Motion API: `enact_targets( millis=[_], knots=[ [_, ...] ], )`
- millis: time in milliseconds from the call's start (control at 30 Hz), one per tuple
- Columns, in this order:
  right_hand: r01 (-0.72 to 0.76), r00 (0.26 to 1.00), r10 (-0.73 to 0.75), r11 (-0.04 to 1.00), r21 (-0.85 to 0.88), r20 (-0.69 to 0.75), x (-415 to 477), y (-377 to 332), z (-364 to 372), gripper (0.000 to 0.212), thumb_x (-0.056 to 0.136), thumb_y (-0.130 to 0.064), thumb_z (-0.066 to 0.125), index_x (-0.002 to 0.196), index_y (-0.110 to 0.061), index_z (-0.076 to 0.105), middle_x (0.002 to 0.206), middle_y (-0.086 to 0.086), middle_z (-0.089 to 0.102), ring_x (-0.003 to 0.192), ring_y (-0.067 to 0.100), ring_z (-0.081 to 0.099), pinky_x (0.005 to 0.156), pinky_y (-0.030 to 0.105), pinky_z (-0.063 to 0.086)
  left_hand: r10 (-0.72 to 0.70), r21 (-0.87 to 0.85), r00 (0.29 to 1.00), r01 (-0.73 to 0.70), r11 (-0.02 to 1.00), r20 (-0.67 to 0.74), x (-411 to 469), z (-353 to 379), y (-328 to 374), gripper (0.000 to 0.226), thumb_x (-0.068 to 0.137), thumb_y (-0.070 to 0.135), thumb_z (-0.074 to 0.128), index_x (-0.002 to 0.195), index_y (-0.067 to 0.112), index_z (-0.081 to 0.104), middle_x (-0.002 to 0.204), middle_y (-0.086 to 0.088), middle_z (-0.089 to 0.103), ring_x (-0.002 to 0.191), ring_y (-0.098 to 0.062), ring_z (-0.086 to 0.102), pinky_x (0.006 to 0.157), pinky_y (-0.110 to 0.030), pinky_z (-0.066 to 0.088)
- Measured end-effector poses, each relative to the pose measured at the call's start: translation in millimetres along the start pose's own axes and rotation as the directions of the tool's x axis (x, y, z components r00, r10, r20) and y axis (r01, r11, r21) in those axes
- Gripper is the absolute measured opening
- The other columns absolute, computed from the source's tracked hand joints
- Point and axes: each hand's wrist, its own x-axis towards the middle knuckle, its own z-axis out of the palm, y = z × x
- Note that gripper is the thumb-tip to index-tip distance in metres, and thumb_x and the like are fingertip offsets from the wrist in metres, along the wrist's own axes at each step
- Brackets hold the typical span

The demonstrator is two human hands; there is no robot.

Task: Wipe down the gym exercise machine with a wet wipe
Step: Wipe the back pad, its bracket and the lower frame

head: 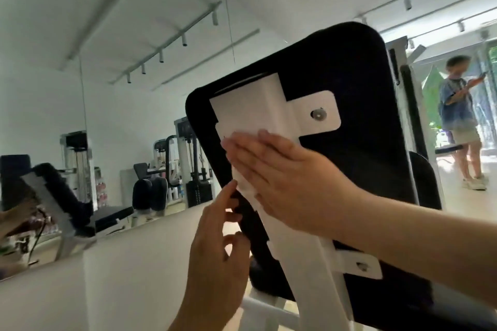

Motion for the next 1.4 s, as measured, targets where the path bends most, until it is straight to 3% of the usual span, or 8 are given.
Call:
enact_targets(
  millis=[100,300,467,600,767,934,1134,1400],
  knots=[
    [-0.128,0.992,0.129,0.990,0.063,-0.001,13,6,-12,0.070,0.101,-0.036,0.019,0.151,0.005,-0.008,0.157,0.027,-0.018,0.146,0.039,-0.019,0.119,0.048,-0.012,0.096,0.041,0.993,-0.093,0.995,-0.074,19,-11,15,0.079,0.086,-0.012,0.052,0.127,0.053,0.038,0.117,0.022,0.051,0.106,0.009,0.051,0.074,-0.002,0.043],
    [0.125,0.952,-0.137,0.990,0.058,0.273,-28,-24,-3,0.069,0.102,-0.034,0.027,0.152,0.003,-0.003,0.151,0.033,-0.023,0.133,0.049,-0.031,0.102,0.055,-0.027,0.236,0.193,0.972,-0.231,0.954,-0.005,15,-23,22,0.068,0.084,-0.001,0.053,0.133,0.044,0.041,0.124,0.025,0.045,0.116,0.006,0.047,0.083,-0.002,0.042],
    [-0.249,0.952,0.259,0.965,0.083,-0.163,53,42,-25,0.066,0.098,-0.032,0.017,0.152,0.005,0.009,0.160,0.026,0.005,0.149,0.037,0.003,0.121,0.047,0.000,0.271,0.152,0.958,-0.256,0.955,-0.089,48,-31,37,0.059,0.084,0.013,0.045,0.130,0.049,0.038,0.124,0.025,0.046,0.118,0.004,0.047,0.084,-0.004,0.041],
    [-0.307,0.920,0.367,0.894,0.325,-0.140,81,51,-32,0.052,0.096,-0.026,0.025,0.131,-0.002,0.056,0.133,0.020,0.058,0.125,0.034,0.052,0.112,0.047,0.035,0.313,0.092,0.935,-0.301,0.949,-0.169,85,-37,54,0.051,0.088,0.013,0.043,0.132,0.039,0.044,0.124,0.022,0.049,0.118,0.000,0.051,0.083,-0.018,0.050],
    [-0.422,0.704,0.668,0.668,0.613,-0.243,40,19,-13,0.051,0.096,-0.010,0.038,0.146,0.001,0.035,0.155,0.018,0.032,0.145,0.031,0.029,0.114,0.043,0.032,0.459,0.192,0.880,-0.432,0.881,-0.120,101,-41,72,0.044,0.090,0.012,0.044,0.130,0.027,0.049,0.121,0.017,0.050,0.116,-0.006,0.052,0.084,-0.021,0.050],
    [-0.595,0.624,0.766,0.340,0.728,0.153,-17,-61,0,0.092,0.076,-0.005,0.075,0.150,0.004,0.021,0.157,0.021,0.025,0.140,0.033,0.036,0.106,0.045,0.039,0.640,0.460,0.758,-0.615,0.640,0.124,92,-34,68,0.041,0.090,0.011,0.053,0.130,0.020,0.056,0.132,0.004,0.043,0.122,-0.010,0.045,0.092,-0.015,0.047],
    [-0.603,0.622,0.759,0.306,0.736,0.194,27,-36,-18,0.065,0.098,-0.038,0.023,0.154,-0.005,0.016,0.162,0.017,0.011,0.150,0.028,0.006,0.122,0.042,0.007,0.723,0.555,0.521,-0.800,0.229,0.453,86,-27,74,0.037,0.104,0.024,0.039,0.128,0.004,0.058,0.132,-0.018,0.057,0.126,-0.029,0.050,0.102,-0.041,0.046],
    [-0.610,0.450,0.818,-0.012,0.793,0.359,-37,-130,2,0.073,0.096,-0.024,0.060,0.153,-0.005,0.019,0.162,0.013,0.017,0.151,0.021,0.013,0.119,0.044,0.025,0.387,0.325,0.260,-0.939,-0.112,0.885,50,-5,40,0.050,0.103,0.018,0.012,0.140,0.009,0.046,0.146,-0.014,0.045,0.138,-0.029,0.039,0.116,-0.049,0.025]
  ],
)
